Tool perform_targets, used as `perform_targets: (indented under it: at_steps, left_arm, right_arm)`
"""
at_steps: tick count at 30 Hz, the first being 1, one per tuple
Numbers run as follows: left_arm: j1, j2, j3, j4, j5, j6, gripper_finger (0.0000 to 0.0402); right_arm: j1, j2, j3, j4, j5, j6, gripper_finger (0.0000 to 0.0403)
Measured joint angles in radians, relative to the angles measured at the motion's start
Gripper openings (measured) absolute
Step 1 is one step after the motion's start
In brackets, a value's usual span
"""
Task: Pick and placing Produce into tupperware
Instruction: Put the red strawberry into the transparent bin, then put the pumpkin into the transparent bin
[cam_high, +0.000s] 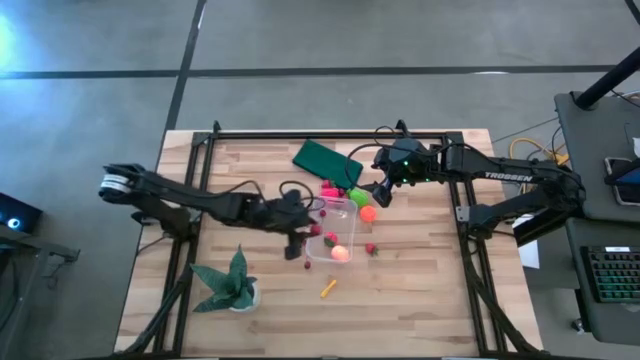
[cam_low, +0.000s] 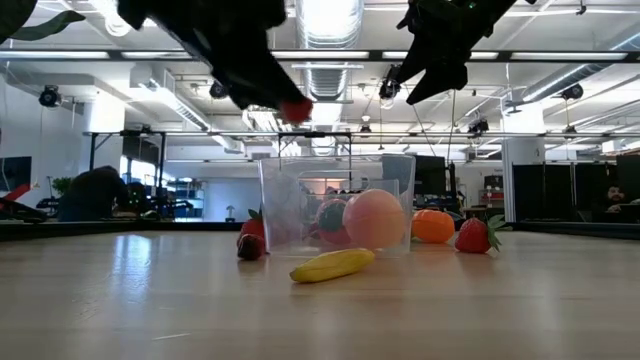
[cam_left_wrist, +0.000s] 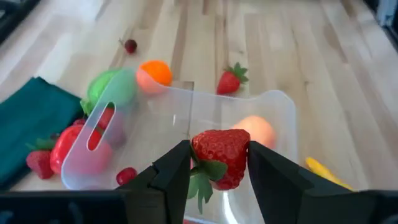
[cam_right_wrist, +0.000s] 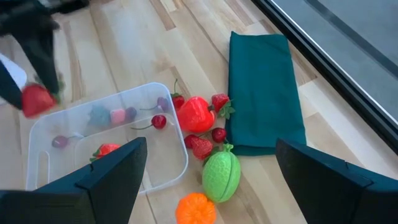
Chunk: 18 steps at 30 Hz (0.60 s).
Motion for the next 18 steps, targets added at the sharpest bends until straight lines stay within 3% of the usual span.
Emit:
perform_targets:
  at_steps: [10, 18]
  left_arm:
    - [0.046, 0.142, 0.054, 0.035, 0.030, -0.005, 0.0217]
    - [0.048, 0.080, 0.059, 0.031, 0.028, -0.005, 0.0278]
  right_arm:
    - [0.000, 0.000, 0.000, 0.000, 0.000, 0.000, 0.0347]
    - [0.000, 0.000, 0.000, 0.001, 0.000, 0.000, 0.0347]
